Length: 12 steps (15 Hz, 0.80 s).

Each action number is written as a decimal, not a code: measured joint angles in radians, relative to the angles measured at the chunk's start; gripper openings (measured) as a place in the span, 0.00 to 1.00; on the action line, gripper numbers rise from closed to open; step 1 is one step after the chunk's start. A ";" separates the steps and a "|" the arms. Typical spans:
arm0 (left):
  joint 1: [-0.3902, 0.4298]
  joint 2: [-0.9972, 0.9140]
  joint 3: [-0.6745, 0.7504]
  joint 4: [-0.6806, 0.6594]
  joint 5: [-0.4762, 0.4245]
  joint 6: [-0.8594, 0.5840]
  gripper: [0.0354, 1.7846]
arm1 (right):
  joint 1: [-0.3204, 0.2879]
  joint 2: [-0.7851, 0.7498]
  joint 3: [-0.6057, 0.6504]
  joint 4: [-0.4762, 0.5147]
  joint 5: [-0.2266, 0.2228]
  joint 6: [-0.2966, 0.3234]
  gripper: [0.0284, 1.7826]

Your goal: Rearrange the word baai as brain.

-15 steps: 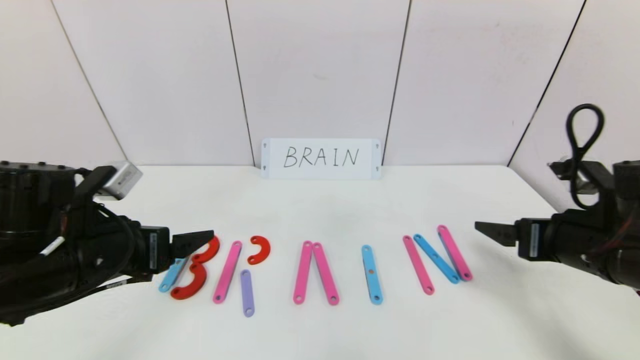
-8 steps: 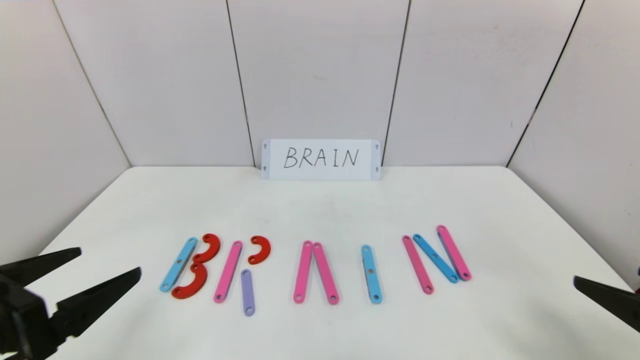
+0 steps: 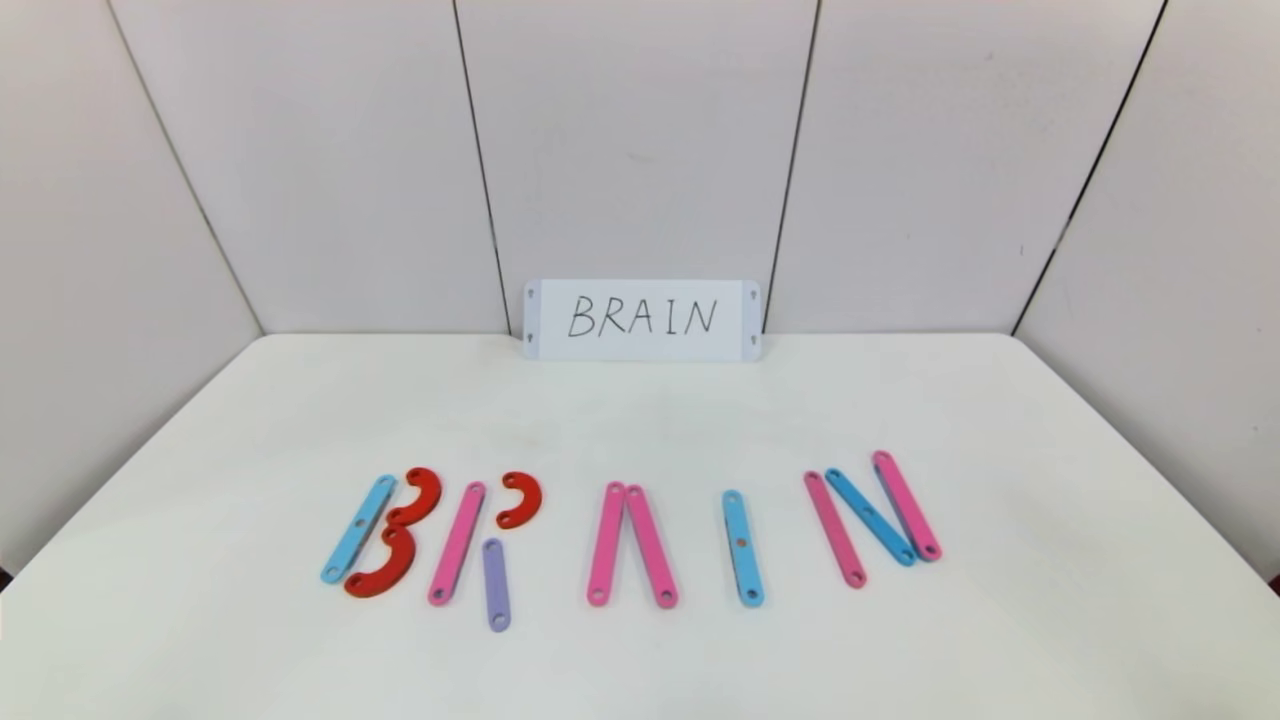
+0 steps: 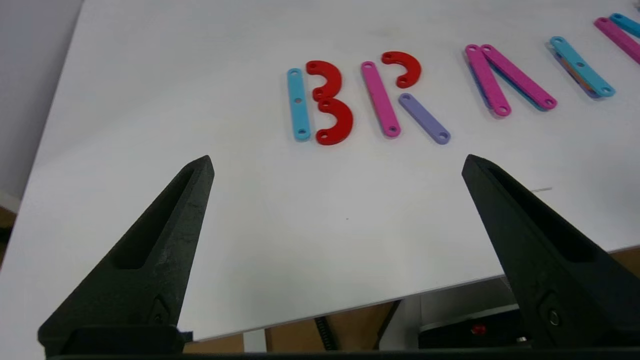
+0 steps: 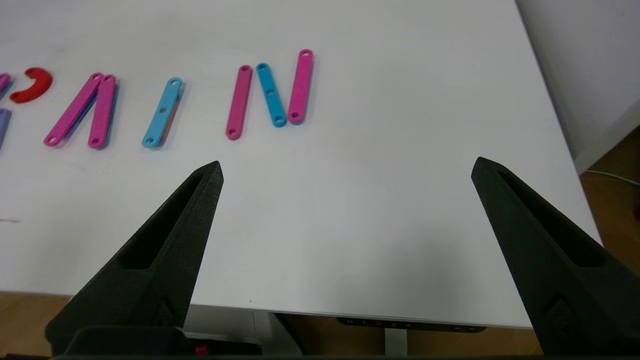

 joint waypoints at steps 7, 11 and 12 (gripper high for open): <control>0.155 -0.092 -0.107 0.127 0.090 -0.083 0.98 | -0.185 -0.163 0.030 -0.014 0.014 -0.043 0.98; 0.207 -0.143 -0.119 0.178 0.087 -0.095 0.98 | -0.157 -0.284 0.094 -0.089 0.086 -0.107 0.98; 0.215 -0.163 -0.110 0.177 0.080 -0.094 0.98 | -0.157 -0.311 0.115 -0.128 0.098 -0.109 0.98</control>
